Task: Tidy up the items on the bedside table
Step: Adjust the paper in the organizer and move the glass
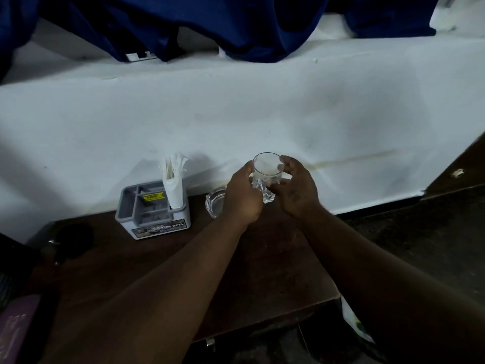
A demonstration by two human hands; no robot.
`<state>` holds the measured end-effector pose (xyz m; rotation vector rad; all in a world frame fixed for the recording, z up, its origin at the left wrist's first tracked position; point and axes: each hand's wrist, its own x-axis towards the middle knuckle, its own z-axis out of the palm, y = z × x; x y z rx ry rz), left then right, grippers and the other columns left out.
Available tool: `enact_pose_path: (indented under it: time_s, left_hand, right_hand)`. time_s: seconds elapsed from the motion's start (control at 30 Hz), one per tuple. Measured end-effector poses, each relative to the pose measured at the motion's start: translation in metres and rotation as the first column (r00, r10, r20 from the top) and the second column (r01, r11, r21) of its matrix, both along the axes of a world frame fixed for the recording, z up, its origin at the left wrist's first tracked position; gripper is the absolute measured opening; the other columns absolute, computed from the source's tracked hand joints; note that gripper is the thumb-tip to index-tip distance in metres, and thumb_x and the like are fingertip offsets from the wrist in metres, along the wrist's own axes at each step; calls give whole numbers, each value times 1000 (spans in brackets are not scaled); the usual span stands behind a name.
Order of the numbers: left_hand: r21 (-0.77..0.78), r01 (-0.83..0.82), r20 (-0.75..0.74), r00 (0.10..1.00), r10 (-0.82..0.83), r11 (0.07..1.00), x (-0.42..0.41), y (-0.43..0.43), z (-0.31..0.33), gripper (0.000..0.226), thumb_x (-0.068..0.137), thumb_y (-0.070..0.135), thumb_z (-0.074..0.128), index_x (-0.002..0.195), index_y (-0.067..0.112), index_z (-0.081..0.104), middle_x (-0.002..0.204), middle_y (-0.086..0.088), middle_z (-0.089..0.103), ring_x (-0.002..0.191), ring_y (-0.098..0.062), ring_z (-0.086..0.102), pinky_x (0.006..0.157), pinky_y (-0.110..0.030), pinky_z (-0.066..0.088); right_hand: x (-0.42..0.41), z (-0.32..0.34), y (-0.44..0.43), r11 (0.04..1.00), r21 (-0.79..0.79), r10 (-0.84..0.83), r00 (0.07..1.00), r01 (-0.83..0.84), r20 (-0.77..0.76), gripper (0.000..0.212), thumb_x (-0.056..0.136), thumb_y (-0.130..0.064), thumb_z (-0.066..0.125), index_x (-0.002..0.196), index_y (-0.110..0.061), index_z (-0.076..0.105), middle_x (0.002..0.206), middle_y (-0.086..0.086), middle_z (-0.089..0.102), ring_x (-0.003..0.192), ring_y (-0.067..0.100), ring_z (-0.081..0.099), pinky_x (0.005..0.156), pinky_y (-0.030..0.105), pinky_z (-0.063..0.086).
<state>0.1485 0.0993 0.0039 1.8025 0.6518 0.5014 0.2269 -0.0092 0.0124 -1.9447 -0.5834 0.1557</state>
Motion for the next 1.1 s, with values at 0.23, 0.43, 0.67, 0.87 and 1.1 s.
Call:
enact_pose_path:
  time_s: [0.23,0.43,0.67,0.87,1.1]
  left_hand:
    - [26,35,72,997,-37,999,-36,3,54,78,60,11,44,134,30,61,128,8,67,121,-17,64,100,-45,55]
    - [28,-9,63,998,7,1000,-61,25,53,85,58,6,39,137,30,60,135,2,66,120,-16,65,99,-46,57]
    - [58,-67,39,997,64,996,-71,46,22,68,81,-11,60,135,29,61,128,8,70,118,-10,66,101,-39,56]
    - [53,-78,30,997,77,996,-68,54,-7,67,78,-5,59,138,25,58,129,8,69,118,-10,66,103,-41,55]
    - [50,-58,-13,998,59,997,-66,64,-35,71,79,-1,62,144,27,52,130,8,69,120,-8,65,102,-40,56]
  right_hand:
    - [-17,38,8,997,-3,75,995,-74,73,73,79,-13,83,142,-9,49,129,2,60,107,15,66,97,36,55]
    - [-35,52,27,989,-33,142,990,-141,25,74,73,-15,84,139,-13,50,121,-4,58,109,18,65,99,37,53]
    - [-48,38,47,983,-17,182,982,-184,-57,84,59,-33,78,136,-14,53,127,1,63,116,26,65,101,48,52]
    - [-43,8,57,976,-27,211,972,-215,-107,94,50,-47,75,138,-20,52,131,0,65,121,23,63,104,49,50]
    - [-50,7,56,977,-74,189,974,-198,-123,74,71,-8,84,138,-13,53,131,5,65,118,26,64,102,50,51]
